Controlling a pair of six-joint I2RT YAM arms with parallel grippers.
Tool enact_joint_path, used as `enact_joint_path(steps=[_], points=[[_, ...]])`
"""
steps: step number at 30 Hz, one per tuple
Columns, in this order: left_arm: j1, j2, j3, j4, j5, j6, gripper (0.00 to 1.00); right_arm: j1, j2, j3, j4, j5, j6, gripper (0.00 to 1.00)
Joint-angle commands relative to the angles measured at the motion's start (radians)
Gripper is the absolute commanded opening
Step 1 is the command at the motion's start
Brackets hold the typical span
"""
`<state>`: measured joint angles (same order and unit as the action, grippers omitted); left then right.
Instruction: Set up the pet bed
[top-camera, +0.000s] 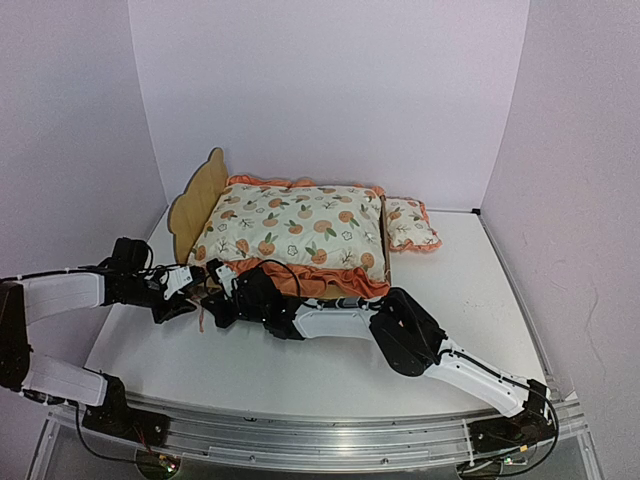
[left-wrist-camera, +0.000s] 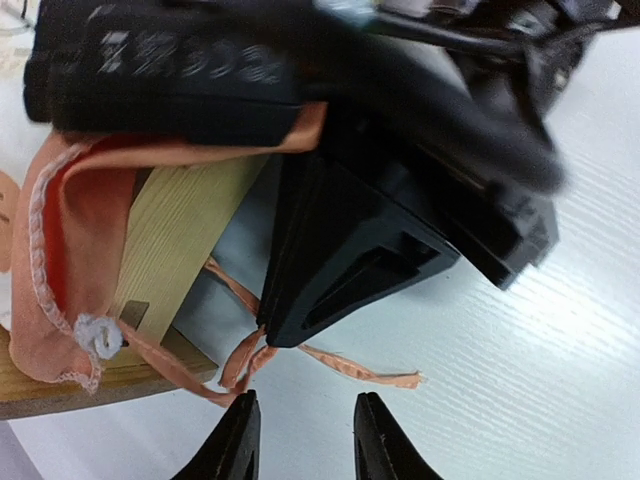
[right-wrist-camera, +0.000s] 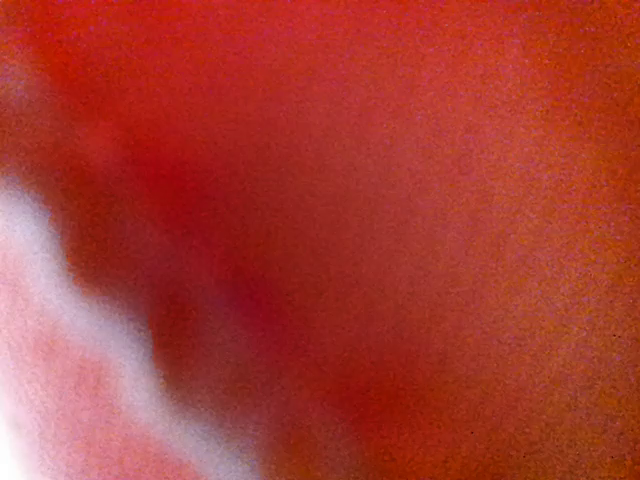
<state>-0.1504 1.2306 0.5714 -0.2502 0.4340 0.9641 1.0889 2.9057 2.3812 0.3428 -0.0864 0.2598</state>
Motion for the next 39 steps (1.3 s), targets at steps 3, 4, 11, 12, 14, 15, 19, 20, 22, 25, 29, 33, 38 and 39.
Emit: enact_joint_path(steps=[3, 4, 11, 12, 14, 15, 19, 20, 22, 25, 29, 33, 38, 39], points=[[0.014, -0.124, -0.038, -0.102, 0.036, 0.276, 0.38, -0.002, 0.028, 0.063, 0.028, 0.004, 0.017, 0.0], [0.02, -0.132, -0.045, -0.094, 0.034, 0.292, 0.38, -0.002, 0.028, 0.063, 0.028, 0.003, 0.019, 0.0], [0.135, -0.067, -0.04, 0.027, 0.009, 0.395, 0.29, -0.003, 0.027, 0.063, 0.025, 0.004, 0.022, 0.0], [0.14, -0.053, -0.046, 0.056, -0.011, 0.398, 0.26, -0.002, 0.027, 0.063, 0.025, 0.008, 0.022, 0.0], [0.141, -0.042, -0.07, 0.135, -0.027, 0.388, 0.24, -0.002, 0.029, 0.064, 0.025, 0.019, 0.025, 0.0], [0.141, -0.04, -0.088, 0.181, -0.026, 0.38, 0.23, -0.002, 0.029, 0.065, 0.025, 0.024, 0.027, 0.0], [0.14, -0.03, -0.189, 0.434, -0.025, 0.35, 0.22, -0.002, 0.029, 0.066, 0.025, 0.033, 0.03, 0.0], [0.14, -0.02, -0.205, 0.49, -0.029, 0.348, 0.22, -0.002, 0.028, 0.065, 0.025, 0.033, 0.03, 0.0], [0.139, 0.015, -0.225, 0.573, -0.042, 0.33, 0.21, -0.002, 0.025, 0.059, 0.025, 0.038, 0.032, 0.0], [0.131, 0.067, -0.192, 0.628, -0.069, 0.243, 0.2, -0.002, 0.023, 0.056, 0.025, 0.051, 0.038, 0.0], [0.116, 0.074, -0.146, 0.505, 0.025, 0.195, 0.25, -0.002, 0.02, 0.052, 0.025, 0.072, 0.042, 0.0], [0.085, 0.074, -0.135, 0.468, 0.06, 0.112, 0.27, -0.002, 0.004, 0.03, 0.025, 0.076, 0.038, 0.0], [0.081, 0.106, -0.098, 0.49, 0.004, -0.011, 0.24, -0.002, -0.005, 0.017, 0.026, 0.085, 0.036, 0.0], [0.081, 0.107, -0.093, 0.492, -0.01, -0.028, 0.24, -0.003, -0.006, 0.017, 0.028, 0.086, 0.037, 0.0]])
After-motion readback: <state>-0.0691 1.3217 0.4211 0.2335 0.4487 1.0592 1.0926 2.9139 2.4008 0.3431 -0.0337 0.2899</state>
